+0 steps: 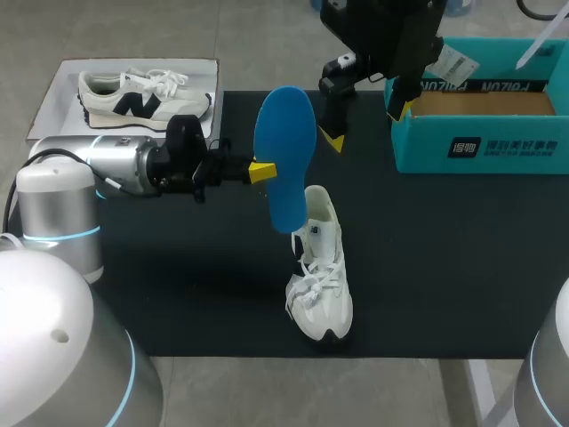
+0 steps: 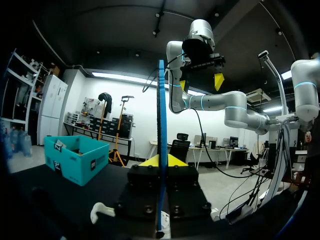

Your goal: Take the shoe out of the shoebox, open the shoe tongue, remove and reinsert the insole, then place the shoe into the shoebox

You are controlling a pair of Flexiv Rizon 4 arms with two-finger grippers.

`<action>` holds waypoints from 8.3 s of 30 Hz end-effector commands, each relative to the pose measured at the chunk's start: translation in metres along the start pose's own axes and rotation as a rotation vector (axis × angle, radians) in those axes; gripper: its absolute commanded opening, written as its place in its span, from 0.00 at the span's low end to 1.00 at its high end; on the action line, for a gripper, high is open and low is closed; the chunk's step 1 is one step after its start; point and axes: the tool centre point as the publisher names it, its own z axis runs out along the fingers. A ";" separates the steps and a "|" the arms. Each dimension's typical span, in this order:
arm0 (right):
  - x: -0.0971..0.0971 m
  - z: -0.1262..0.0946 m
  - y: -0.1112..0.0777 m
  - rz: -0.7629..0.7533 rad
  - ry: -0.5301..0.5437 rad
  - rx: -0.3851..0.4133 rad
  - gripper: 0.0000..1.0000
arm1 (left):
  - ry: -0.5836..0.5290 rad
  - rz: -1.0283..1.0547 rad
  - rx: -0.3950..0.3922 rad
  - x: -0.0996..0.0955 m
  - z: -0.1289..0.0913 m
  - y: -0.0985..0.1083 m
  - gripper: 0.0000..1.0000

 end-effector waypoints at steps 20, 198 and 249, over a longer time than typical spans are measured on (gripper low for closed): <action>-0.001 0.001 0.000 0.000 0.002 0.001 1.00 | 0.265 0.929 -0.092 0.047 -0.007 -0.020 0.00; 0.022 0.116 0.065 0.028 1.051 -0.358 1.00 | 0.177 1.788 -0.333 0.023 -0.011 -0.034 0.00; 0.044 0.146 0.097 0.015 1.130 -0.356 0.00 | 0.177 1.788 -0.333 0.023 -0.011 -0.034 0.00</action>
